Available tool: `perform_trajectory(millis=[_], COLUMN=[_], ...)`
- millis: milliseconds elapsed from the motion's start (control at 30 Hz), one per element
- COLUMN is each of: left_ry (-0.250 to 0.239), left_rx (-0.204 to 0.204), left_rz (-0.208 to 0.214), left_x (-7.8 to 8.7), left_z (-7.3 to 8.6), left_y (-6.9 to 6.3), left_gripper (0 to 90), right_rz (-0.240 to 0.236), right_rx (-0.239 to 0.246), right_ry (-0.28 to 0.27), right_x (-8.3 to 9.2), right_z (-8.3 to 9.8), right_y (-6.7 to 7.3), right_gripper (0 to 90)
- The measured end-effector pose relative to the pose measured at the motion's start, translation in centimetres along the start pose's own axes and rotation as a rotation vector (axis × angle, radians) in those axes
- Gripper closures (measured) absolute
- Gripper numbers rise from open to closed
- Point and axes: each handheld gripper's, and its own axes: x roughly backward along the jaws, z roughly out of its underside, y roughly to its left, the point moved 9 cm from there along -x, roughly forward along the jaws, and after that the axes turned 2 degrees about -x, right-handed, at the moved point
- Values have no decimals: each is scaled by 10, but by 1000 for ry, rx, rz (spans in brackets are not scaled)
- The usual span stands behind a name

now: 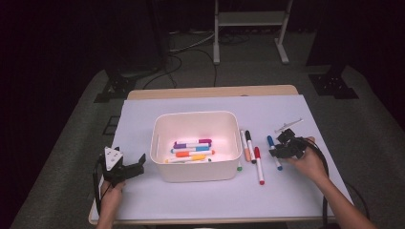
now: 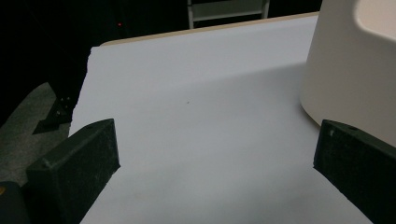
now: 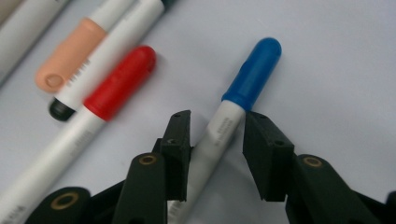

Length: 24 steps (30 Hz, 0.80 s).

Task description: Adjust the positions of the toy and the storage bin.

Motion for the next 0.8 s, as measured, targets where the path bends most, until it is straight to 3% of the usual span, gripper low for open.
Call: perform_trajectory(millis=[200, 367, 567, 800], left_ry=[1, 2, 3, 4], left_rx=[1, 5, 3, 2], left_rz=[-1, -1, -2, -2], left_x=[0, 0, 0, 0], left_z=[0, 0, 0, 0], left_y=[0, 0, 0, 0], left_gripper=[0, 0, 0, 0], right_rz=[28, 0, -63, -115], right_rx=[-20, -42, -52, -18], right_ry=[-13, -18, -20, -52], right_x=[3, 4, 11, 32], right_z=[9, 11, 11, -1], right_y=[-11, -13, -5, 11], right_gripper=[733, 759, 761, 760])
